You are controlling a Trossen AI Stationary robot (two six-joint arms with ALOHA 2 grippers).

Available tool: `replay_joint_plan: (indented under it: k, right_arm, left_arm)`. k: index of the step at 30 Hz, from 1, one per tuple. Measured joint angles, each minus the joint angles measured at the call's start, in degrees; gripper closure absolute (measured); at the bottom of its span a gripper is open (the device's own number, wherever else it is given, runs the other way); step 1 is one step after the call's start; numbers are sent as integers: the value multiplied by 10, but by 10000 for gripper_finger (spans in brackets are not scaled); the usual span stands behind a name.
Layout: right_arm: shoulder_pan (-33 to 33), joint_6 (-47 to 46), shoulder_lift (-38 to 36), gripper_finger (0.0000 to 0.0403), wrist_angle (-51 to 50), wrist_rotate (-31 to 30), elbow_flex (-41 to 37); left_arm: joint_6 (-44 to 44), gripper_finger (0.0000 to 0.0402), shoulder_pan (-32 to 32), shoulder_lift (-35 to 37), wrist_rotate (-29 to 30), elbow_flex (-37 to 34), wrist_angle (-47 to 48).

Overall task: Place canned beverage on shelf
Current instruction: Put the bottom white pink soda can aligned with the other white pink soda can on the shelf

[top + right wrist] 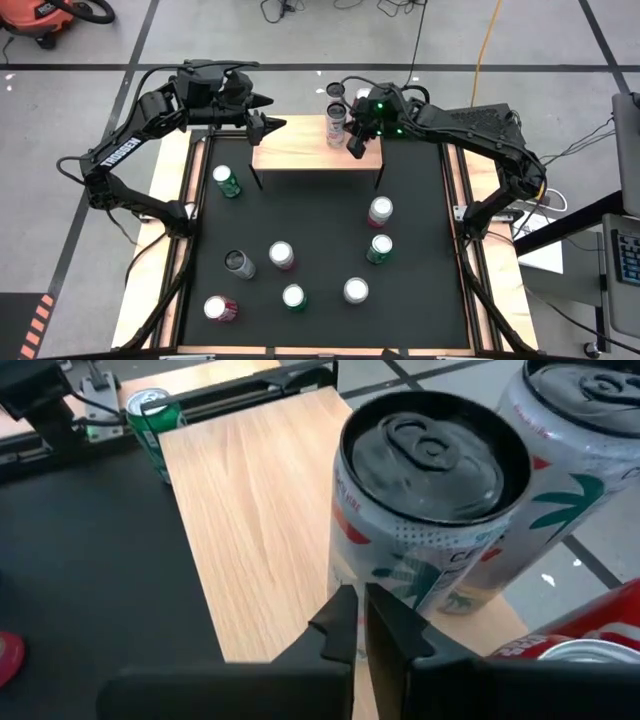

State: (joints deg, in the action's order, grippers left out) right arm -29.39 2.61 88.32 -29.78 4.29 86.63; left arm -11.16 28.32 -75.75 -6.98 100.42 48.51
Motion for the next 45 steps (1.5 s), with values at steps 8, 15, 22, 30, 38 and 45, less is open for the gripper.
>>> replay_joint_plan:
  k: [8, 15, 22, 30, 38, 45]
  right_arm:
    - [0, 3, 0, 402, 13, 0, 0]
    - [0, 12, 8, 402, 16, 0, 0]
    - [0, 17, 8, 403, 8, 0, 0]
    - [-3, 26, 8, 403, 17, 0, 0]
    - [-3, 30, 18, 403, 21, 0, 0]
    - [-3, 30, 7, 403, 9, 0, 0]
  left_arm:
    - [11, 2, 0, 0, -1, 0, 0]
    - [15, 2, 0, 0, -1, 0, 0]
    - [15, 2, 0, 0, -3, 0, 1]
    - [25, 2, 1, 0, -4, 0, 1]
    - [26, 2, 1, 0, -4, 0, 1]
    - [14, 2, 1, 0, -3, 0, 5]
